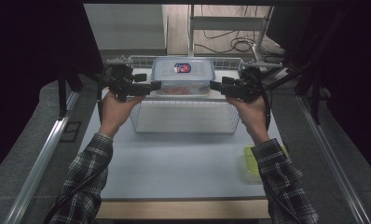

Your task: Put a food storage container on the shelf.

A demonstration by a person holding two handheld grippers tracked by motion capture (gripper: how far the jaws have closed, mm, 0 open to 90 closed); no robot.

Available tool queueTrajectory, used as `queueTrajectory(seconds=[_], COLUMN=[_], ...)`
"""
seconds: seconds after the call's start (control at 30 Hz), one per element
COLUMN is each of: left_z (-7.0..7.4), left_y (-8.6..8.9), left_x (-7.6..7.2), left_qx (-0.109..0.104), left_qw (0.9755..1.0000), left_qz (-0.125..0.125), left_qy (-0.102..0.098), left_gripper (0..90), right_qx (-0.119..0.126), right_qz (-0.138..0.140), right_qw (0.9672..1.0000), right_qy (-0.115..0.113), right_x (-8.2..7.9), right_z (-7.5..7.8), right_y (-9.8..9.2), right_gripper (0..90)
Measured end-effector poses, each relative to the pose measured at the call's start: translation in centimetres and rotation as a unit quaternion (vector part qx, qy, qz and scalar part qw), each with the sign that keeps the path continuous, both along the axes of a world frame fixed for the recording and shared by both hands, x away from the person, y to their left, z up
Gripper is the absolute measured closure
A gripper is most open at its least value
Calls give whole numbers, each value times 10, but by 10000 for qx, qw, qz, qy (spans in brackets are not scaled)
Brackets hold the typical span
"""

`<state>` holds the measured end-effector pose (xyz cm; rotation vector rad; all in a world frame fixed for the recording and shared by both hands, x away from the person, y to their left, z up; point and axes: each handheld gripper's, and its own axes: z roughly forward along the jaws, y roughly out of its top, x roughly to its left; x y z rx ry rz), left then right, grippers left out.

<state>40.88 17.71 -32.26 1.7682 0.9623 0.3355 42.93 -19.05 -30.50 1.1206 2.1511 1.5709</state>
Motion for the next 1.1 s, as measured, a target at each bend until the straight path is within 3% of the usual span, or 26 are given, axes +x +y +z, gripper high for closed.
queueTrajectory(seconds=[0.43,0.67,1.1], left_z=[-20,-31,-56], left_y=[-5,-7,-3], left_x=[-41,-63,-98], left_qx=[437,615,729], left_qw=[9984,9972,9964], left_qz=[-355,-422,-427], left_qy=[-47,-102,-72], left_gripper=[188,182,175], right_qx=[-458,-656,-692], right_qz=[264,423,664], right_qw=[9982,9960,9946], right_qy=[-274,-424,-388], right_x=[-31,-49,-77], right_z=[-19,-30,-55], right_y=[3,7,4], right_gripper=[246,177,104])
